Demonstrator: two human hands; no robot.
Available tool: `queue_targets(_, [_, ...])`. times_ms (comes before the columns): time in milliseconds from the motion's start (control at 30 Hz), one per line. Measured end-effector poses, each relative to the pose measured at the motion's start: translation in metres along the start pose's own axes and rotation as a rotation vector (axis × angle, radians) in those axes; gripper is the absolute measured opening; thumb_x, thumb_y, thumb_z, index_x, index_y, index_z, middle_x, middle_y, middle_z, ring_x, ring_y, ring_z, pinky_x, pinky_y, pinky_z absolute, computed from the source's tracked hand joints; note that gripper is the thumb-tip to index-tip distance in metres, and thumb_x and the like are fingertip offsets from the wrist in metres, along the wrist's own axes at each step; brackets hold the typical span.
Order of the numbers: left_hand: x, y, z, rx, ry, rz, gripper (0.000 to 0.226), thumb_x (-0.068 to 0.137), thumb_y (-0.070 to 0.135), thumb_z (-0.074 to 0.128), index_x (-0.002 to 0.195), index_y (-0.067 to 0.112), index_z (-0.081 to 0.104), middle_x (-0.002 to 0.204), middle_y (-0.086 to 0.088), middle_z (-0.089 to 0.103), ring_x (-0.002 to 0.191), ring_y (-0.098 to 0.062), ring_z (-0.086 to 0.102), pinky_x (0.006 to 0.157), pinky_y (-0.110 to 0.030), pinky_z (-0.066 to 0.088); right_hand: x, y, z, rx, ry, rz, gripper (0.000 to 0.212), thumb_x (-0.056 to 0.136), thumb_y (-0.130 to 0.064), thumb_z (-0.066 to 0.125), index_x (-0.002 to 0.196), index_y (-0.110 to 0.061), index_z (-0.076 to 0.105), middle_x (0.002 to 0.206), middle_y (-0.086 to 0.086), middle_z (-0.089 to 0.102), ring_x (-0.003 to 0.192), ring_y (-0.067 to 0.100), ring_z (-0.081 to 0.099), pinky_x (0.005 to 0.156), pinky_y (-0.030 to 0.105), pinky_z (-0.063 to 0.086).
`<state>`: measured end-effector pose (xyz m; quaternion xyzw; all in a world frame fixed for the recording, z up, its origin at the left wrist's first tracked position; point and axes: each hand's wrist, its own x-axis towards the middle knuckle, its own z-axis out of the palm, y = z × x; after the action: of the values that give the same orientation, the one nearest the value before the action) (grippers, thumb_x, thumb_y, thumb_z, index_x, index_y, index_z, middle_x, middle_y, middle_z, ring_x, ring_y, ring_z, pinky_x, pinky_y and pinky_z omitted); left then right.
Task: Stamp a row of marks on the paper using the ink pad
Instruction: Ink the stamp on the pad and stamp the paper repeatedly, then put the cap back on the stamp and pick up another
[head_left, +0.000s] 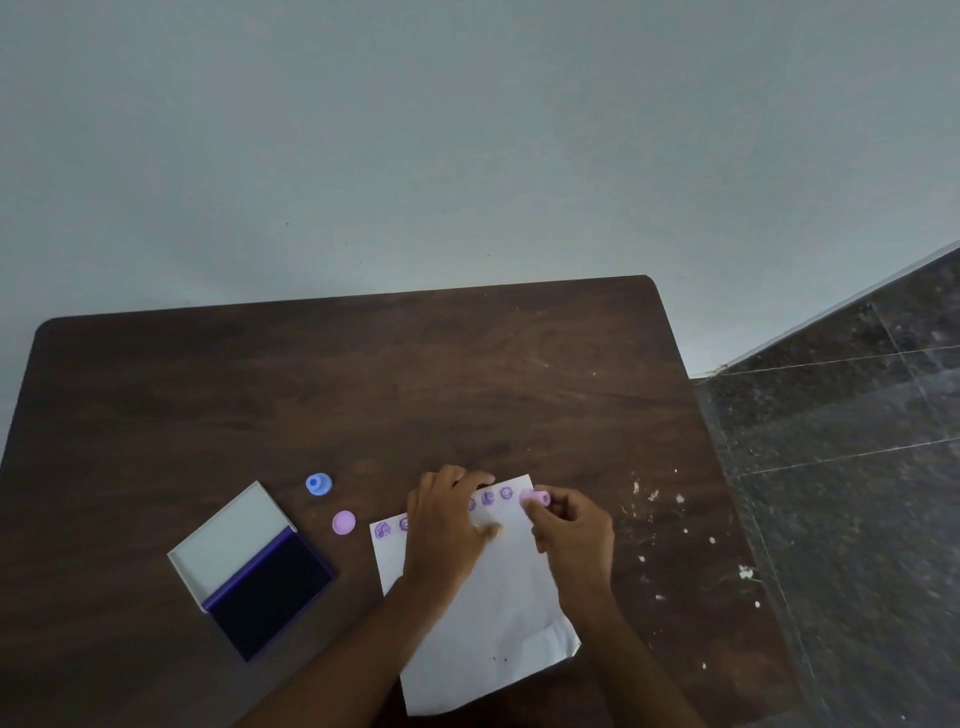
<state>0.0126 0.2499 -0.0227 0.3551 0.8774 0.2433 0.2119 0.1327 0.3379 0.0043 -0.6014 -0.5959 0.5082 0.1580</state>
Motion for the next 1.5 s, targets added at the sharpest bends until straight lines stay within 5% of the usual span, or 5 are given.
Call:
queue_targets(367, [-0.045,-0.043,-0.044,-0.113,0.015,-0.141,0.042,0.071,0.052,0.075,0.108,0.036,0.062,0.105,0.020,0.064,0.086,-0.001,0.057,0.073,-0.010,0.043,-0.034,-0.026,-0.001,0.486,-0.260,0.206,0.025,0.073,-0.022,0.080,0.095,-0.012,0.076,0.090,0.013,0.077,0.079,0.033,0.073,0.073,0.038,0.061])
queue_targets(633, [-0.069,-0.088,-0.073,-0.167,0.038,-0.554,0.034,0.084,0.043,0.065,0.115,0.032,0.055,0.118,0.005,0.063,0.106,-0.011,0.057,0.098,-0.032,0.044,-0.068,-0.044,0.051,0.726,-0.517,0.559,0.017,0.083,-0.011,0.071,0.097,-0.003,0.075,0.104,0.021,0.073,0.094,0.032,0.072,0.073,0.035,0.060])
queue_targets(733, [-0.082,-0.104,-0.083,-0.173,0.194,-0.445,0.028,0.080,0.032,0.073,0.106,0.030,0.063,0.108,0.008,0.067,0.097,-0.006,0.058,0.086,-0.023,0.046,-0.077,-0.048,0.065,0.808,-0.526,0.659,0.015,0.085,-0.005,0.067,0.096,0.002,0.074,0.106,0.024,0.072,0.096,0.033,0.071,0.073,0.037,0.061])
queue_targets(1133, [-0.053,-0.117,-0.083,0.004,0.152,-0.318,0.050,0.083,0.040,0.068,0.127,0.019,0.055,0.129,-0.002,0.060,0.115,-0.017,0.055,0.100,-0.026,0.039,-0.094,-0.052,0.094,0.876,-0.481,0.719,0.019,0.089,-0.001,0.061,0.104,0.007,0.068,0.103,0.026,0.072,0.088,0.033,0.073,0.080,0.042,0.060])
queue_targets(1500, [-0.046,-0.112,-0.080,-0.077,0.184,-0.320,0.027,0.086,0.035,0.066,0.104,0.014,0.067,0.099,-0.002,0.070,0.087,-0.014,0.063,0.080,-0.018,0.037,-0.092,-0.055,0.094,0.899,-0.460,0.693,0.020,0.089,-0.001,0.061,0.106,0.008,0.066,0.104,0.027,0.071,0.087,0.034,0.073,0.078,0.042,0.061])
